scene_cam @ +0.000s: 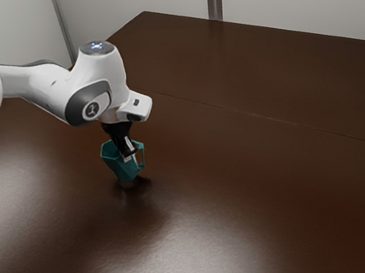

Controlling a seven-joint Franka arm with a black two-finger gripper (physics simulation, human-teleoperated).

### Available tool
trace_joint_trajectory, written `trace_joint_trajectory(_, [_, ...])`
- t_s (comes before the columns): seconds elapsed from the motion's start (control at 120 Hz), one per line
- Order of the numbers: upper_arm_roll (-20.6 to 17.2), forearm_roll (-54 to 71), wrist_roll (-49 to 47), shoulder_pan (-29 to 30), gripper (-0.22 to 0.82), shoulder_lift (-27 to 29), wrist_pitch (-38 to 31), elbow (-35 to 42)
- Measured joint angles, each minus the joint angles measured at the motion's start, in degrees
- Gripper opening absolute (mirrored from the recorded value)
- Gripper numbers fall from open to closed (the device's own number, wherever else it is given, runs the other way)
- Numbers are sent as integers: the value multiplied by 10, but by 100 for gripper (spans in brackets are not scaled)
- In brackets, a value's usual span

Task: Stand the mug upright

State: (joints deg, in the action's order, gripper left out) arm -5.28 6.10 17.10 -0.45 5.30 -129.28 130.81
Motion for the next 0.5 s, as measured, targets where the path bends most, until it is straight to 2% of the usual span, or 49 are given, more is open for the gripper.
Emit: trace_joint_trajectory(0.5, [-2, 2, -72, -7, -18, 1, -6, 32])
